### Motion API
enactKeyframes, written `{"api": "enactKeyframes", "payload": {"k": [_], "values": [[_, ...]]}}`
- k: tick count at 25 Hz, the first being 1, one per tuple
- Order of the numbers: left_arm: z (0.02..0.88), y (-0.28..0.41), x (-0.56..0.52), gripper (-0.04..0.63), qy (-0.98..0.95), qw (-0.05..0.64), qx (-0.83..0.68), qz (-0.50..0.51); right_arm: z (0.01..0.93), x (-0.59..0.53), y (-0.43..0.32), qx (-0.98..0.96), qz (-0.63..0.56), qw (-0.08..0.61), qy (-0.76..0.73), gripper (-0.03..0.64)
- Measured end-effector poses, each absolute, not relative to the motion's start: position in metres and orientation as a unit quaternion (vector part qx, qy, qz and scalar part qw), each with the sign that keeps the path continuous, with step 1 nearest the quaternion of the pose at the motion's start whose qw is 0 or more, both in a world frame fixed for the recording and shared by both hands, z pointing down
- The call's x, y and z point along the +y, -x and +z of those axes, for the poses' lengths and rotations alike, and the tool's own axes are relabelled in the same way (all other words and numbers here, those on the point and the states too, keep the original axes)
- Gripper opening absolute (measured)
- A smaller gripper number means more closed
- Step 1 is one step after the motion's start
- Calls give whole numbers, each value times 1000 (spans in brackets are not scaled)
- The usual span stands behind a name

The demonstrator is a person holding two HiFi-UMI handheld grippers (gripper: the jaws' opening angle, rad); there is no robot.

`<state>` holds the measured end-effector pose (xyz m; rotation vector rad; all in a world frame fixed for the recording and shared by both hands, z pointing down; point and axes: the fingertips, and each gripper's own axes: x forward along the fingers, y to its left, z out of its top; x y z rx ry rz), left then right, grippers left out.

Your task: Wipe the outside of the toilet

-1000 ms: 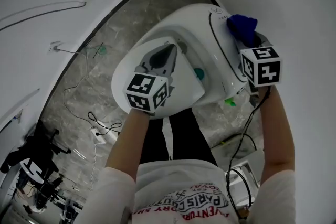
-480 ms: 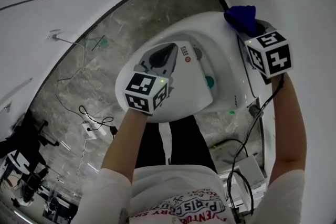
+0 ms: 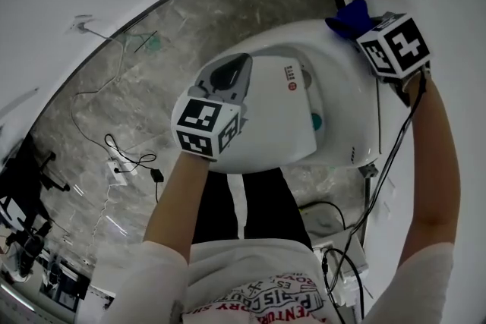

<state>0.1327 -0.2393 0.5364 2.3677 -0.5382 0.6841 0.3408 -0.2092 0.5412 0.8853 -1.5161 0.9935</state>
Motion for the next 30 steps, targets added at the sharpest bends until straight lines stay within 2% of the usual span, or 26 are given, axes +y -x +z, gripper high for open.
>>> {"api": "enactKeyframes", "payload": {"k": [13, 22, 30], "values": [[580, -61, -240, 8, -875, 331, -256, 245, 612, -237, -287, -623, 444, 608, -214, 72], [608, -11, -262, 8, -863, 351, -274, 239, 675, -260, -242, -596, 437, 651, -173, 72], [639, 57, -271, 8, -839, 369, -313, 247, 720, -268, -199, -586, 446, 661, -142, 72]]}}
